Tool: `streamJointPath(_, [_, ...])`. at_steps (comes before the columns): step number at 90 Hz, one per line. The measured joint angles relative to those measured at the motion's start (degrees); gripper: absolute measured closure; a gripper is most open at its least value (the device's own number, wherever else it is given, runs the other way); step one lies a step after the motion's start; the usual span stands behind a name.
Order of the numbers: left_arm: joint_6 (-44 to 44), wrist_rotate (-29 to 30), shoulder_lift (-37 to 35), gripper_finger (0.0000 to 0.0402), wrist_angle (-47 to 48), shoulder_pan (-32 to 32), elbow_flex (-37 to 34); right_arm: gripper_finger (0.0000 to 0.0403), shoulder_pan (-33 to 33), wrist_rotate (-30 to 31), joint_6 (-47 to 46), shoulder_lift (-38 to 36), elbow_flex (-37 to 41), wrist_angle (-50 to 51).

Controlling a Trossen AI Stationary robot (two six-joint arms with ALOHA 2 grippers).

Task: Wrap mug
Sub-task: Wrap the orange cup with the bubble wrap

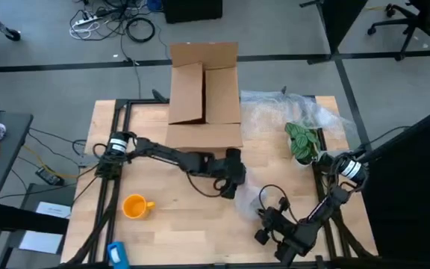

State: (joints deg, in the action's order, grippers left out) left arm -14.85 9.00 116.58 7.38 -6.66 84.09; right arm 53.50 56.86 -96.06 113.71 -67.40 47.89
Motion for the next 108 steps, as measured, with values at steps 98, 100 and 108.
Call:
streamJointPath(98, [-2.9, -10.2, -1.5, 0.0154, -4.1, 1.8, -0.2, 0.0403, 1.3, -12.0, -4.4, -7.5, 0.0, 18.9])
streamJointPath(100, [-2.8, -10.2, -1.0, 0.0154, -4.3, 1.8, -0.2, 0.0403, 2.1, -12.1, -5.0, -7.9, 0.0, 18.7])
streamJointPath(108, [-2.6, -10.2, -0.2, 0.0154, -4.7, 1.8, -0.1, 0.0403, 4.9, -10.8, -7.2, -9.2, 0.0, 15.8])
